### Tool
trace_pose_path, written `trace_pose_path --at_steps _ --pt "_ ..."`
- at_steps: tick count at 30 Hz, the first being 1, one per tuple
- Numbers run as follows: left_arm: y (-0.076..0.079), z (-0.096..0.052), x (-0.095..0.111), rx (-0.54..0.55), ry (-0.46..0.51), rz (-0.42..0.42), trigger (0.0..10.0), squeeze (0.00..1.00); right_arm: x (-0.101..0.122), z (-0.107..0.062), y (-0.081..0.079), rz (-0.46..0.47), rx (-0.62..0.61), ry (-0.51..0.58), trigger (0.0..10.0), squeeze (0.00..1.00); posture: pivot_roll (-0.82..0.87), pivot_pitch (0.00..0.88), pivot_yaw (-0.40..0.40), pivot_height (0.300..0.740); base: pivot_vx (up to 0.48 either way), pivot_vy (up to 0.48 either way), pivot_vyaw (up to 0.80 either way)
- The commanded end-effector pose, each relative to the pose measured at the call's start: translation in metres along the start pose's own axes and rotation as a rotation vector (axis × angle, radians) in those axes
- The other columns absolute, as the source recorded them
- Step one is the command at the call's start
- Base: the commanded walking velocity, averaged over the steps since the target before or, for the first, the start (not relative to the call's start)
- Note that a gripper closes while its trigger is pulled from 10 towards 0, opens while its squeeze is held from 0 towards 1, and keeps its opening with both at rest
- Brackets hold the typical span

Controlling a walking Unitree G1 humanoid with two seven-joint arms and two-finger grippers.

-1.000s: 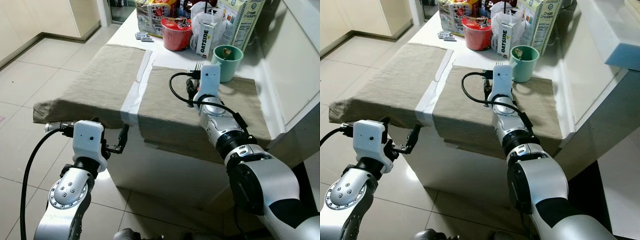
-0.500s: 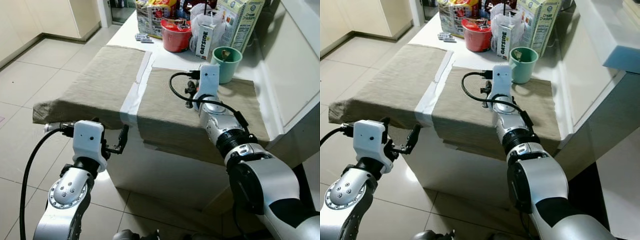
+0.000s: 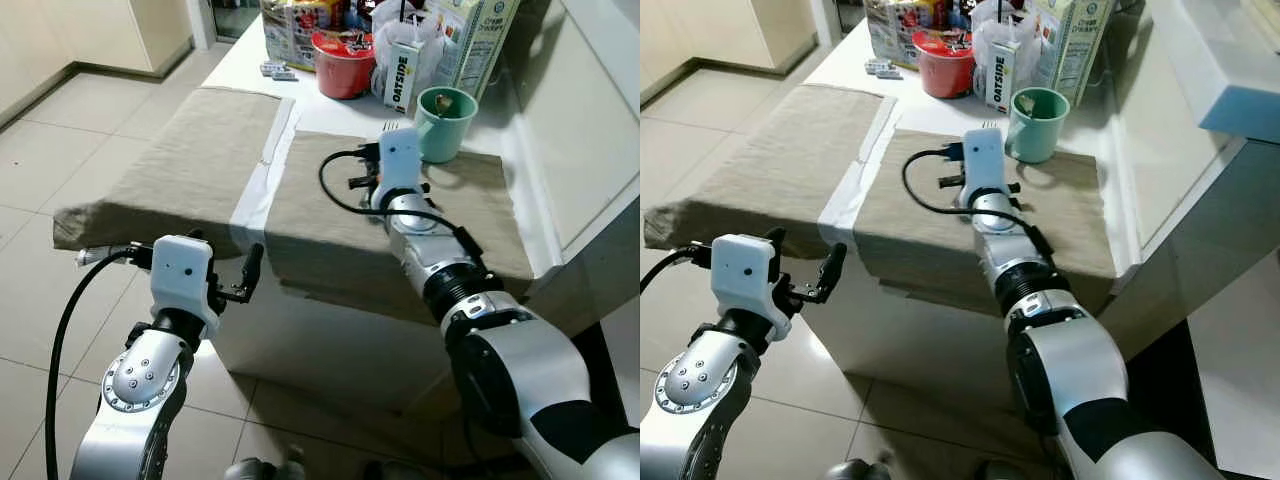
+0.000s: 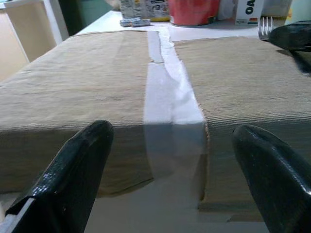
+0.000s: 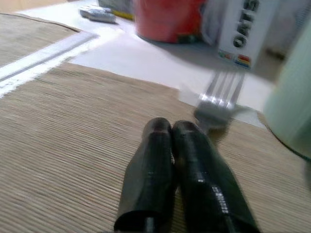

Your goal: Setting the table

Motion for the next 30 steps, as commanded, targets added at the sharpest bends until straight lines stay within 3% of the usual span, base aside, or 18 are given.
trace_pose_path --at_steps 1,3,12,17,18,22,23,25,27,30 --pt "0.001 0.000 -0.003 -0.004 -0.010 0.005 10.0 0.00 0.006 -0.001 -0.008 -0.040 0.031 0.047 0.0 0.00 0.05 0.133 -0.005 0.740 0.000 0.000 0.00" --pt "0.001 0.000 -0.003 -0.003 -0.008 0.004 10.0 0.00 0.026 -0.003 -0.012 -0.049 0.038 0.149 0.0 0.00 0.05 0.132 -0.006 0.740 0.000 0.000 0.00" --pt "0.004 0.001 -0.003 -0.007 -0.006 0.005 10.0 0.00 0.063 -0.006 -0.011 -0.058 0.024 0.325 0.0 0.00 0.04 0.127 -0.007 0.740 0.000 0.000 0.00" --pt "0.004 0.002 -0.003 -0.005 -0.004 0.005 10.0 0.00 0.061 -0.004 -0.008 -0.049 0.003 0.300 0.0 0.00 0.04 0.125 -0.008 0.740 0.000 0.000 0.00" --pt "0.004 0.002 -0.003 -0.006 -0.003 0.005 10.0 0.00 0.059 -0.003 -0.005 -0.040 -0.012 0.277 10.0 0.00 0.04 0.125 -0.008 0.740 0.000 0.000 0.00" --pt "0.004 0.003 -0.003 -0.006 -0.001 0.007 10.0 0.00 0.059 -0.001 -0.001 -0.006 -0.032 0.263 10.0 0.00 0.04 0.123 -0.006 0.740 0.000 0.000 0.00" --pt "0.003 0.005 -0.003 -0.006 0.000 0.008 10.0 0.00 0.056 0.000 0.004 0.032 -0.051 0.243 10.0 1.00 0.03 0.120 -0.006 0.740 0.000 0.000 0.00" --pt "0.003 0.005 -0.003 -0.006 0.000 0.008 10.0 0.00 0.054 0.000 0.006 0.051 -0.057 0.231 10.0 1.00 0.03 0.120 -0.006 0.740 0.000 0.000 0.00" --pt "0.004 0.009 -0.002 -0.008 0.006 0.007 10.0 0.00 0.030 0.003 0.014 0.126 -0.090 0.105 10.0 1.00 0.03 0.115 -0.002 0.740 0.000 0.000 0.00" --pt "0.004 0.009 -0.002 -0.010 0.008 0.007 10.0 0.00 0.019 0.003 0.016 0.161 -0.103 0.050 10.0 1.00 0.03 0.111 0.000 0.740 0.000 0.000 0.00"
Point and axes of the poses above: a point about 5 cm out from each wrist's last joint towards the gripper, its own z axis pointing out of the wrist towards the gripper, its own x axis along the axis of the wrist's last joint, y = z × x, the point moved 6 cm from there along z, pointing out of the wrist towards the gripper, and after that the axes turned 3 degrees about z, right-handed, at the moved point
